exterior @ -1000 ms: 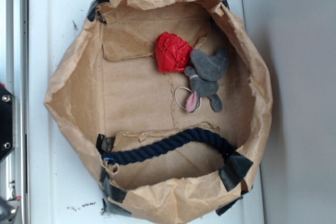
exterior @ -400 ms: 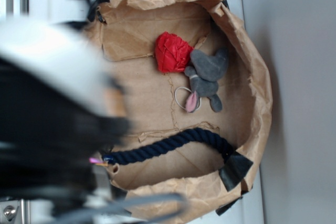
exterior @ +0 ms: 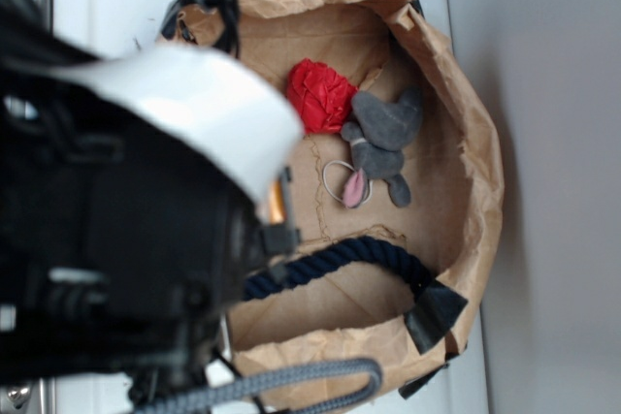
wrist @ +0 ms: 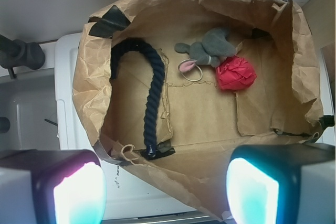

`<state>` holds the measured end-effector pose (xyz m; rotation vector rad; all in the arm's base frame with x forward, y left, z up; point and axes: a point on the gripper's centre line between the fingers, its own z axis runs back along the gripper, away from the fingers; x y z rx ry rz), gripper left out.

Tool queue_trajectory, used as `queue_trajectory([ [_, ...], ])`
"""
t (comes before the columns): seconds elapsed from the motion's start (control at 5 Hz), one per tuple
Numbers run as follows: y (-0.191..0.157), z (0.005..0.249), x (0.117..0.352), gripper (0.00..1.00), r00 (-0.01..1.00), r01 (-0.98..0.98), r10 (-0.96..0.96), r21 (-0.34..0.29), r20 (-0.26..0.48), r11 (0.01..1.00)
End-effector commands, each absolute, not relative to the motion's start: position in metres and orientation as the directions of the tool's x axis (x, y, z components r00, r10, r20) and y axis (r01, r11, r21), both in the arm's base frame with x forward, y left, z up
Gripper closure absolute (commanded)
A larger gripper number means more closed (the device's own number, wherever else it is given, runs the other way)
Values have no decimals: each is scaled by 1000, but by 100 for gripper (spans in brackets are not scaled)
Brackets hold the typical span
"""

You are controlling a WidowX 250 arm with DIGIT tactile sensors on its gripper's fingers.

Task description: Grab the blue rope.

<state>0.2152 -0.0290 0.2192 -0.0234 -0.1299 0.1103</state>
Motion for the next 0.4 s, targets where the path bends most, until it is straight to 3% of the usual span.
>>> queue_trajectory([
  [0.0,13,136,263,0,951,-259,265,-59,160,964],
  [0.2,22,97,261,0,928,-310,325,-106,183,945],
])
